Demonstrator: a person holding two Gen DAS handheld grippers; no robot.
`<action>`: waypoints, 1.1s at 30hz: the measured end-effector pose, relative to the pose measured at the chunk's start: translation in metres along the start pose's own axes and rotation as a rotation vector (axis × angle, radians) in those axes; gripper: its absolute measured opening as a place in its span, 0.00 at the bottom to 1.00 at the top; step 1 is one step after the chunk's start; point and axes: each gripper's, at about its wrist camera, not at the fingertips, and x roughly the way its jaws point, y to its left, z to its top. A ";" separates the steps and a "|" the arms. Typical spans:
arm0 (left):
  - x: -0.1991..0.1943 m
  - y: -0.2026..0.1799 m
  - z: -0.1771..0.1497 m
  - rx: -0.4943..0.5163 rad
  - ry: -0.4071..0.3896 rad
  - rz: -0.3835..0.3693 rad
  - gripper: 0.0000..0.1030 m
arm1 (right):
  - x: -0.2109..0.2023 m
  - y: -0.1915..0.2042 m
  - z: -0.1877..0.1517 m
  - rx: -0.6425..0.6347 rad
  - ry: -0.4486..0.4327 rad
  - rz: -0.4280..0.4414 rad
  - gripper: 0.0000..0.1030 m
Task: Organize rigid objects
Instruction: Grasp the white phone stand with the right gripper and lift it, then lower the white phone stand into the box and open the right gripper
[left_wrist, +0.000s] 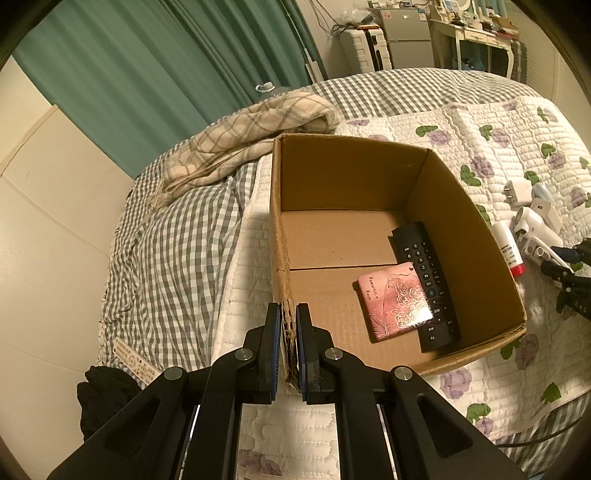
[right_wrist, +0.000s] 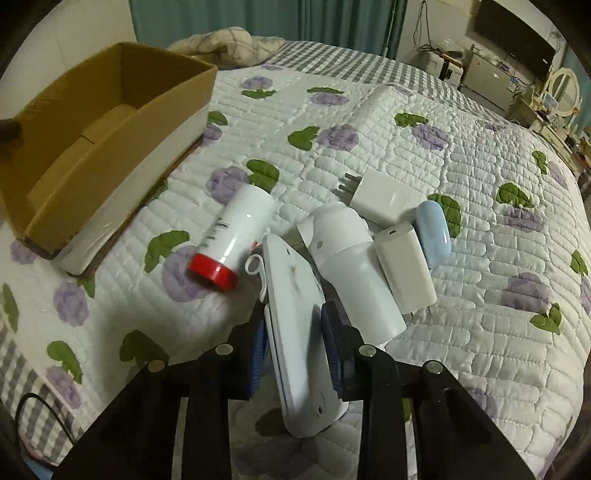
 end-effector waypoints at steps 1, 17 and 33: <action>0.000 0.000 -0.001 -0.001 -0.001 -0.001 0.07 | -0.001 0.000 0.000 -0.002 -0.001 -0.003 0.28; 0.000 -0.001 0.000 0.001 0.001 0.000 0.07 | -0.092 0.025 0.049 -0.046 -0.283 0.007 0.15; -0.001 -0.004 0.003 -0.004 -0.002 -0.011 0.07 | -0.059 0.134 0.144 -0.121 -0.268 0.272 0.15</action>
